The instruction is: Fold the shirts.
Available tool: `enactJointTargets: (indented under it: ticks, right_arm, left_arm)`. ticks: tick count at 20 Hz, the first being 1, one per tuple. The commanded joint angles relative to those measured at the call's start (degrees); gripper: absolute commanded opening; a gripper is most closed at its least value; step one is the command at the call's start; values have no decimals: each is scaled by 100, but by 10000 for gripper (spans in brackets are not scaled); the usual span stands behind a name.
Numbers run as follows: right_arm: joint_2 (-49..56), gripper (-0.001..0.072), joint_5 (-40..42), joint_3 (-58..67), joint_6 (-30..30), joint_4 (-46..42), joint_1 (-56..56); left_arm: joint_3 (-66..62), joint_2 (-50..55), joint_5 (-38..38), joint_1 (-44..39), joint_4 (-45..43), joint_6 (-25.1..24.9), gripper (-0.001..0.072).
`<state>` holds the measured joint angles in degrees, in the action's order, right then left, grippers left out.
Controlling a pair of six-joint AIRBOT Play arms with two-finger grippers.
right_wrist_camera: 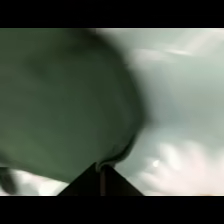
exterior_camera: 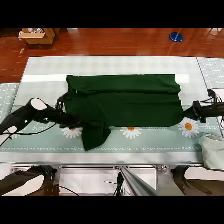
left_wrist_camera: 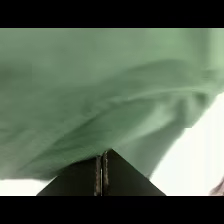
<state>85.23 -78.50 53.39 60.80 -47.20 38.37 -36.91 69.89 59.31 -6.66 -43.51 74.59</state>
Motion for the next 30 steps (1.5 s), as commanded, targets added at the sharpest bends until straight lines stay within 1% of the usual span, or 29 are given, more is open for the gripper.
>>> enactJointTargets:
  ticks: [1,2,3,6,8,10,14,16,18,23,26,28,30]
  right_arm:
    - [-544,18,-92,0,-684,1744,-2]
    - [-706,17,81,0,-763,2269,-2]
    - [-844,17,282,7,-776,2612,-2]
    - [-962,17,483,260,-758,2719,-4]
    - [-962,16,782,466,-726,2699,-103]
    - [-955,16,1504,688,-680,2516,-439]
    - [-868,16,3744,925,-614,1856,-1405]
    - [-562,16,4232,1051,-422,1788,-1648]
    - [-131,16,4269,1241,-249,1790,-1784]
    - [658,16,4551,1650,-254,1790,-2004]
    - [905,16,4795,1655,-258,1762,-2039]
    - [1034,16,4765,1655,-258,1679,-2039]
    - [1154,18,4750,1655,-258,1620,-2039]
  left_arm:
    - [-503,-404,-48,22,1075,-922,41]
    - [-807,-461,-133,22,1115,-920,41]
    - [-1115,-463,-214,26,1113,-920,41]
    - [-1762,-422,-649,195,1102,-920,40]
    - [-1956,-385,-1064,431,1102,-920,40]
    - [-2081,-199,-1117,673,1106,-918,40]
    - [-2396,667,-1211,769,1102,-942,40]
    - [-2723,1231,-1220,769,1102,-940,40]
    - [-3104,1735,-1220,772,1104,-938,40]
    - [-3908,2564,-1316,769,1095,-1014,40]
    - [-4022,2809,-1510,772,1062,-1261,41]
    - [-4022,2918,-1563,769,822,-1259,41]
    - [-4022,3040,-1405,774,634,-1237,43]
